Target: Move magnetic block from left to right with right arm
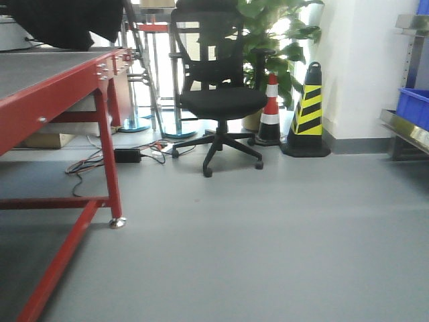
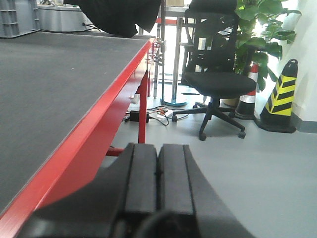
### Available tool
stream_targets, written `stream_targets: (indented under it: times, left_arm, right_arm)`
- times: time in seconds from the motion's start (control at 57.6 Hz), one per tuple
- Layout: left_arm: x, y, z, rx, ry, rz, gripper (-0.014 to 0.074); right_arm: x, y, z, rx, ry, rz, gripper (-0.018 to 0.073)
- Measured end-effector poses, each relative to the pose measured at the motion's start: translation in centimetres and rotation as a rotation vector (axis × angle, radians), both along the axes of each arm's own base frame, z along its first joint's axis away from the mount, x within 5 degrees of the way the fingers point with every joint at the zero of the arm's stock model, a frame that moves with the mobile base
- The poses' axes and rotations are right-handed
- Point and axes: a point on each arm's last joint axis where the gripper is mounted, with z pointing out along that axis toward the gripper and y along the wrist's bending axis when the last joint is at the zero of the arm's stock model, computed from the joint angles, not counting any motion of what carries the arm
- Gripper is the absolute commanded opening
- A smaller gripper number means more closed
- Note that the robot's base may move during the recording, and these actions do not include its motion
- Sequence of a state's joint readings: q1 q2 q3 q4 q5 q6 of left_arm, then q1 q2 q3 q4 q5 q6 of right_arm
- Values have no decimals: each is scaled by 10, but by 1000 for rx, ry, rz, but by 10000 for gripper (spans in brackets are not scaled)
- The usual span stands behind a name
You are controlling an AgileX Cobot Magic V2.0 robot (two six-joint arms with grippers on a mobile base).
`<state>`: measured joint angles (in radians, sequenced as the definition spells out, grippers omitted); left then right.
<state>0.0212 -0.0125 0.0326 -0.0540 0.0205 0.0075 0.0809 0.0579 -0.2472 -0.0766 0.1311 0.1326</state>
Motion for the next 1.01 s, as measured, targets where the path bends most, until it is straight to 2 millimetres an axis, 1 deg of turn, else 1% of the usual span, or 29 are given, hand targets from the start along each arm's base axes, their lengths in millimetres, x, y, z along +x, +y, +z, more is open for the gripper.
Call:
stream_targets:
  times: [1.007]
  left_arm:
    - [0, 0, 0, 0, 0, 0, -126]
  right_arm:
    - [0, 0, 0, 0, 0, 0, 278]
